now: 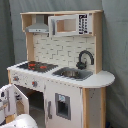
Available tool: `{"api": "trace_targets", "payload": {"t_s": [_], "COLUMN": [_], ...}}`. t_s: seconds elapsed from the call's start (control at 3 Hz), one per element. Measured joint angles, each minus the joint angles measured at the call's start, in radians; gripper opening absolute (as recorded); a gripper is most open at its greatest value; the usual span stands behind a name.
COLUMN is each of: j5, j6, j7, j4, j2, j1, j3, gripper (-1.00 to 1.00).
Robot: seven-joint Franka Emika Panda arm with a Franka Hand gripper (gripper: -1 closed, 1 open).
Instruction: Play with the kitchen
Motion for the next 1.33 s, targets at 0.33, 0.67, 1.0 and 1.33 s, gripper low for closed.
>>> {"api": "trace_targets", "payload": {"t_s": [0.33,0.67,1.0,1.33], "j5": [0.0,0.001,0.002,0.006], "j6": [-0.093,-0.184,-0.275,-0.361], "j7": [0.0,0.001,0.004,0.005], "j4": [0.04,0.083,0.131,0.183], "j2": [0.006,0.009,0.018,0.018], "j1": [0.004,0.006,0.006,0.002], "j3": [0.006,0.013,0.02,0.027], "gripper": [-1.0,-1.0,-1.0,-1.0]}}
